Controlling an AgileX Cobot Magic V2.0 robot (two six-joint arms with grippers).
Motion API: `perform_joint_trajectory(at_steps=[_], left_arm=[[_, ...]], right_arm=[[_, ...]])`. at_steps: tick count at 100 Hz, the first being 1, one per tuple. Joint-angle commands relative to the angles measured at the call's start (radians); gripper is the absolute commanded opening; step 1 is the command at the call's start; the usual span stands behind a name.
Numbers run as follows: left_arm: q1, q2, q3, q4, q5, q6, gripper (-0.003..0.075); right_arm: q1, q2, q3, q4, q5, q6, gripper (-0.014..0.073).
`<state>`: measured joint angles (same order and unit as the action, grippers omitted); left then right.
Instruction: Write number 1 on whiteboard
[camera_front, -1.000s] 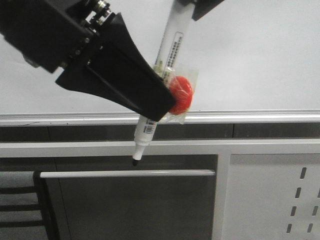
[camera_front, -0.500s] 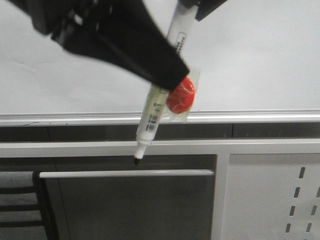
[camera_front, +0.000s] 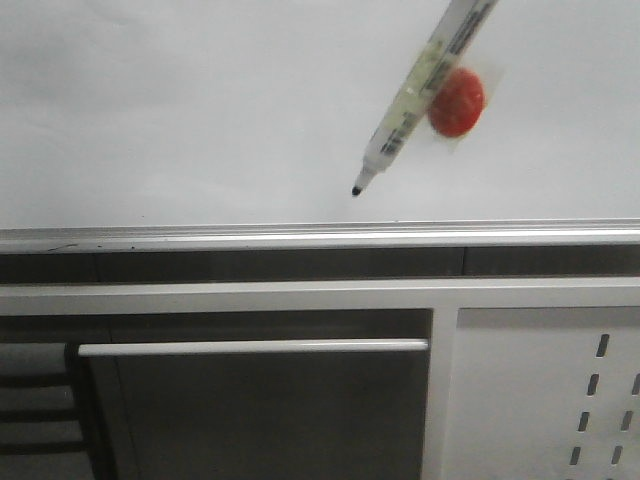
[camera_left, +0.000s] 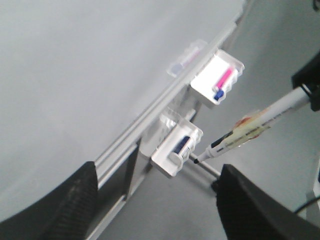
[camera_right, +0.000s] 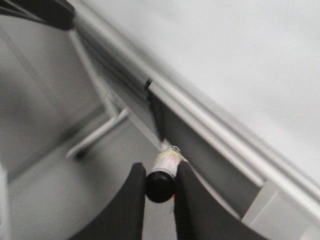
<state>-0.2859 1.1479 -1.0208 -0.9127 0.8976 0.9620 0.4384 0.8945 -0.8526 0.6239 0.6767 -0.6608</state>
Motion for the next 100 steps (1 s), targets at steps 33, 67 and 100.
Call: perform_joint_trajectory(at_steps=[33,67,100], left_arm=[[0.107,-0.258,0.189,-0.196,-0.292,-0.002,0.0045],[0.107,-0.388,0.334,-0.248,-0.477,-0.002,-0.002],[0.107,-0.411,0.361,-0.248,-0.499,-0.002,-0.002]], right_arm=[[-0.002,-0.216,0.17,0.127,-0.406,0.003,-0.0064],[0.114,-0.219,0.254,0.159,-0.561,-0.103,-0.0062],[0.328,-0.119,0.247,0.103,-0.889,-0.135,-0.0062]])
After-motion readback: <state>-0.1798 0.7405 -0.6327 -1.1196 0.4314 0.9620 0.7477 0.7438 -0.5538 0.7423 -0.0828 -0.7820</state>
